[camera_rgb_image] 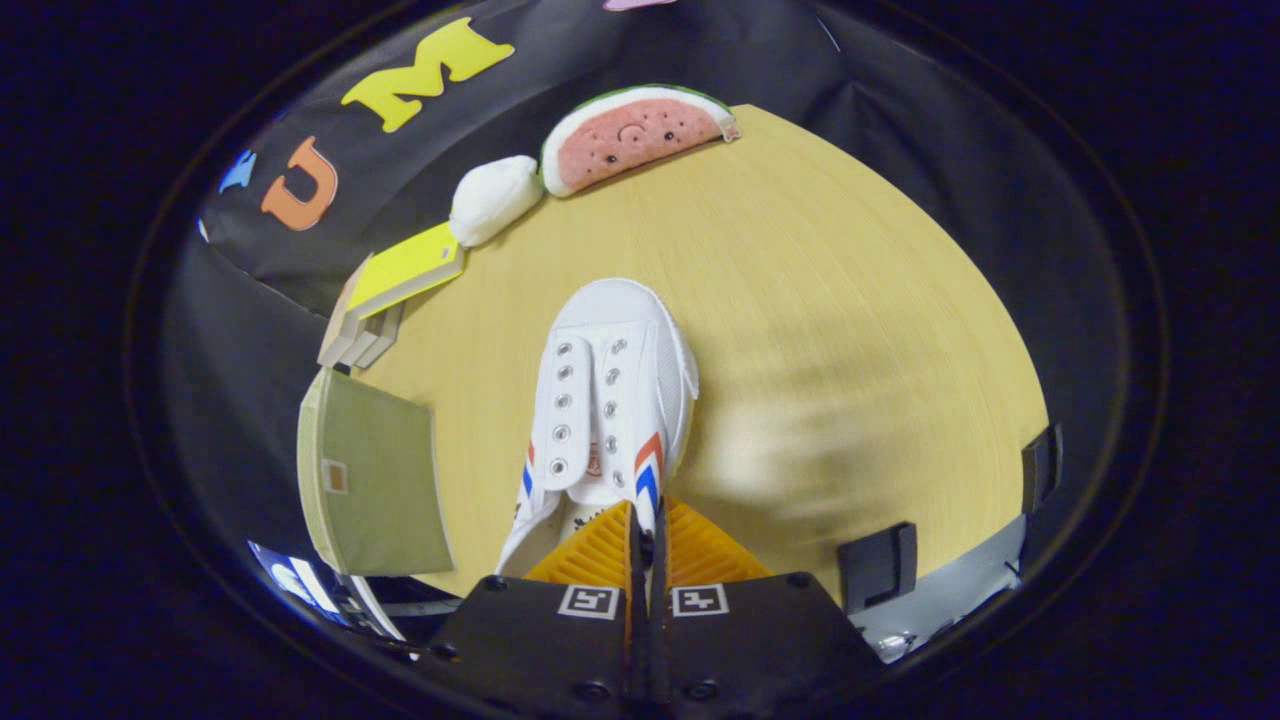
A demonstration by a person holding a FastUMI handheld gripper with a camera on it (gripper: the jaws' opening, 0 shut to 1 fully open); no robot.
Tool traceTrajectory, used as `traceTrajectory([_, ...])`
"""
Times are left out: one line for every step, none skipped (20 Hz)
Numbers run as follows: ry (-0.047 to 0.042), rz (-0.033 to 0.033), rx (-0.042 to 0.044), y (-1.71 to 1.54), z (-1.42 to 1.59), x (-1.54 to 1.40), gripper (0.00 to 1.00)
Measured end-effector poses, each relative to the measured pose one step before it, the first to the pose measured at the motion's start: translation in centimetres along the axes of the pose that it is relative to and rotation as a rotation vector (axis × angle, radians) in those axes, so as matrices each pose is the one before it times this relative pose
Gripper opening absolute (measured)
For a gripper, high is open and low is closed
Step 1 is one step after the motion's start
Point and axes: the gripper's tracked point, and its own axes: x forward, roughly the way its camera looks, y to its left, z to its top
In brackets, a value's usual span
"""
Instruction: Open the storage box then place both shoes into the box .Put the left shoe in first, then the right shoe, with the right side of both shoes facing outward in a uniform manner.
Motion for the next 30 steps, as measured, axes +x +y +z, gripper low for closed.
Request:
traceTrajectory([-0.01845, 0.00065, -0.00736, 1.318, -0.29, -1.094, 0.05])
traceTrajectory([-0.02146, -0.0026, -0.00862, 1.558, -0.212, -1.148, 0.06])
traceTrajectory([-0.0213, -0.00271, -0.00704, 1.61, -0.106, -1.074, 0.05])
traceTrajectory([-0.01899, -0.00376, -0.00705, 1.784, -0.161, -0.992, 0.05])
traceTrajectory([-0.01658, -0.00294, -0.00681, 1.808, -0.107, -0.936, 0.05])
traceTrajectory([-0.01469, -0.00156, -0.0027, 2.03, -0.159, -0.871, 0.05])
traceTrajectory([-0.0078, 0.00492, 0.00116, 2.04, -0.227, -0.828, 0.05])
traceTrajectory([-0.00511, 0.01102, -0.0063, 2.239, -0.32, -0.68, 0.05])
traceTrajectory([-0.0079, 0.00571, -0.01038, 2.133, -0.243, -0.601, 0.05])
traceTrajectory([-0.00815, 0.00053, -0.01593, 2.044, -0.241, -0.345, 0.06])
traceTrajectory([-0.00843, 0.00288, -0.01944, 2.157, -0.142, -0.177, 0.05])
traceTrajectory([-0.00394, 0.00735, -0.01176, 2.301, -0.156, 0.115, 0.05])
traceTrajectory([-0.00102, 0.0137, -0.01193, 2.197, -0.186, 0.268, 0.05])
traceTrajectory([0.00184, 0.01228, -0.00317, 2.173, -0.259, 0.486, 0.05])
traceTrajectory([0.00581, 0.00796, -0.00601, 1.782, -0.281, 0.501, 0.05])
traceTrajectory([0.00819, 0.00327, -0.00718, 1.465, -0.324, 0.551, 0.05])
traceTrajectory([0.01063, -0.00061, -0.00596, 1.304, -0.355, 0.88, 0.05])
traceTrajectory([0.01363, -0.00361, -0.0028, 1.174, -0.279, 0.998, 0.05])
traceTrajectory([0.01264, -0.0095, 0.00148, 0.911, -0.382, 1.072, 0.05])
traceTrajectory([0.01346, -0.0147, -0.00104, 0.53, -0.425, 1.043, 0.05])
traceTrajectory([0.01267, -0.01779, -0.00775, 0.364, -0.415, 0.898, 0.05])
traceTrajectory([0.0158, -0.0247, -0.01369, 0.433, -0.467, 0.924, 0.05])
traceTrajectory([0.01351, -0.02164, -0.00839, 0.224, -0.426, 0.984, 0.05])
traceTrajectory([0.01923, -0.01592, -0.00254, 0.315, -0.57, 1.223, 0.05])
traceTrajectory([0.01589, -0.0141, -0.00246, 0.191, -0.37, 1.181, 0.05])
traceTrajectory([0.01056, -0.01985, -0.00467, -0.074, -0.206, 1.167, 0.05])
traceTrajectory([0.00914, -0.0303, -0.00745, -0.289, -0.11, 1.038, 0.05])
traceTrajectory([0.00941, -0.03302, -0.01306, -0.273, -0.137, 0.998, 0.05])
traceTrajectory([0.00816, -0.01903, -0.00876, -0.102, -0.187, 0.714, 0.05])
traceTrajectory([0.01419, -0.01565, -0.00593, -0.017, -0.359, 0.774, 0.05])
